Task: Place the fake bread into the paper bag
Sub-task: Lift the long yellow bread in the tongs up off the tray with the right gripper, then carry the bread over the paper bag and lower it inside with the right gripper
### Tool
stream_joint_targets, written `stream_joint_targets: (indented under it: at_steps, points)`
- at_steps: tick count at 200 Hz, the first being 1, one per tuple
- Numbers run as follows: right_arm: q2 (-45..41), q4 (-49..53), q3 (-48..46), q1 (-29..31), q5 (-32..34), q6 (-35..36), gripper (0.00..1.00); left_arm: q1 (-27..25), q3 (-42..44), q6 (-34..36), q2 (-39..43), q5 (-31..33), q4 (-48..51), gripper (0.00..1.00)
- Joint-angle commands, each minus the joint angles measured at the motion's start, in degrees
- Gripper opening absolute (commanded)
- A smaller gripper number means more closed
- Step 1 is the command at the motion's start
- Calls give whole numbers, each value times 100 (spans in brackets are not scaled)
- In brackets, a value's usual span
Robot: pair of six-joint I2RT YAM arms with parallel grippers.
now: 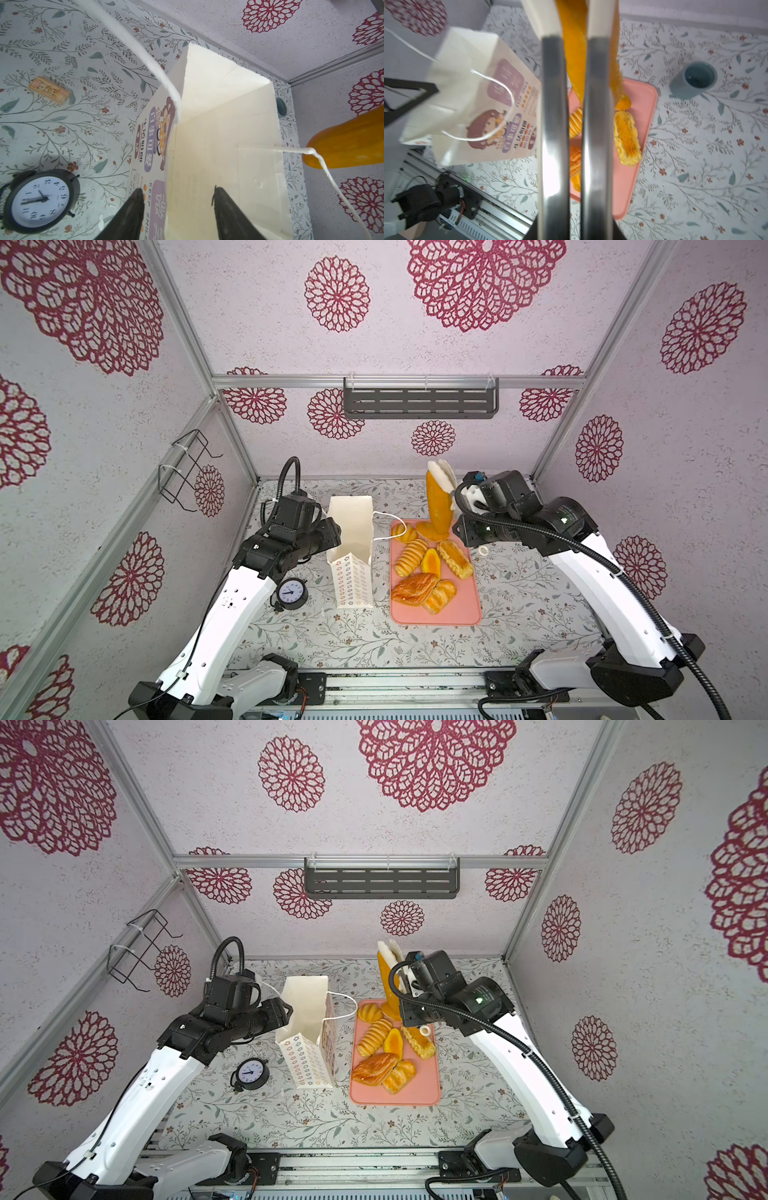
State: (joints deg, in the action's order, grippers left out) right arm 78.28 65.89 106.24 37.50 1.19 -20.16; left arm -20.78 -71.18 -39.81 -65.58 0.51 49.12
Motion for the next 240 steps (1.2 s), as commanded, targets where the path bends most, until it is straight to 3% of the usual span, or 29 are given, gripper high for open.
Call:
stream_joint_targets:
  at_steps: [1, 46, 73, 169, 240]
  points:
    - [78, -914, 630, -23, -370, -45, 0, -72, 95, -39, -42, 1, -167, 49]
    - [374, -2556, 672, 70, -1884, -501, 0, -130, 130, -72, -112, 1, -247, 30]
    - [517, -3283, 485, 270, -2325, -814, 0, -149, 129, -104, -113, 36, -279, 17]
    - [336, -3888, -1257, 919, -2191, -1094, 0, -157, 146, -123, -148, 154, -391, 0]
    - [112, -3706, -1891, 1071, -1904, -1100, 0, -161, 139, -210, -198, 195, -515, 0]
